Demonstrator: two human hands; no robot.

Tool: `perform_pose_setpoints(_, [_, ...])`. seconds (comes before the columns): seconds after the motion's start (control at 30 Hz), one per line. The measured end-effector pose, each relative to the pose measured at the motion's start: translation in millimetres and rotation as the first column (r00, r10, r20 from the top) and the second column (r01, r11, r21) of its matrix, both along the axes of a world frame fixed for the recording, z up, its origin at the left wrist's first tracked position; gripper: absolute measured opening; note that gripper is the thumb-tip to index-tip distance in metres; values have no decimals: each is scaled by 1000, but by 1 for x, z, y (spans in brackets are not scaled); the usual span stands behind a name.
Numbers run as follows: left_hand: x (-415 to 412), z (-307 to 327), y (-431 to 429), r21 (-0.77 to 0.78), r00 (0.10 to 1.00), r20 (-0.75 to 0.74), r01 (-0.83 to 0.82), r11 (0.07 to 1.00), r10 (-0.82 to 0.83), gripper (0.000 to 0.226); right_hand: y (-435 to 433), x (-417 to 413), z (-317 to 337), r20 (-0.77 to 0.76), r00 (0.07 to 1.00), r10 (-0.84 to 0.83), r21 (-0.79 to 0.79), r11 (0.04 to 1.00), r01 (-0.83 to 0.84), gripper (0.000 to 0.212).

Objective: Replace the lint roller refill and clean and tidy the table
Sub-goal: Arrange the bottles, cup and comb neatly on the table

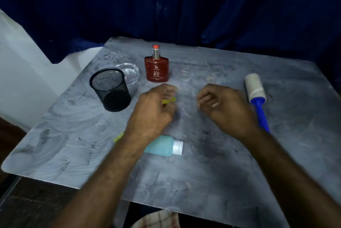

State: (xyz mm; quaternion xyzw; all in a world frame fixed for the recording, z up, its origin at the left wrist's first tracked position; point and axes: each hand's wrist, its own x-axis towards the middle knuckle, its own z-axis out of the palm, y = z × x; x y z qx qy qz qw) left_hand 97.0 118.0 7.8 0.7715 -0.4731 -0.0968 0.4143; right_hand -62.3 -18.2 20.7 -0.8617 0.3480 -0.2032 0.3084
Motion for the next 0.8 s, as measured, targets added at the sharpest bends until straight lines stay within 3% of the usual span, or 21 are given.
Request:
perform_pose_setpoints(0.07, [8,-1,6,106,978,197,-89,990,67,32,17,10,-6,-71,996,62,-56,996,-66,16])
perform_pose_setpoints(0.13, [17,3,8,243,958,278,-144,959,73,37,31,24,-1,-119,984,132,-116,983,-145,14])
perform_pose_setpoints(0.23, [28,7,5,357,961,273,-138,924,38,36,50,38,7,-205,947,246,-134,952,-276,8])
perform_pose_setpoints(0.4, [37,2,-1,480,975,220,-144,865,41,22,78,34,2,-391,846,363,-127,889,-440,38])
perform_pose_setpoints(0.5, [39,-3,0,524,979,199,-142,840,41,33,88,28,-4,-431,818,380,-184,851,-492,45])
perform_pose_setpoints(0.67, [37,-1,-1,554,939,343,-230,800,32,52,93,19,-8,-464,804,372,-262,809,-526,53])
perform_pose_setpoints(0.8, [40,2,-6,598,954,301,-191,778,3,52,89,5,0,-482,774,410,-188,814,-549,48])
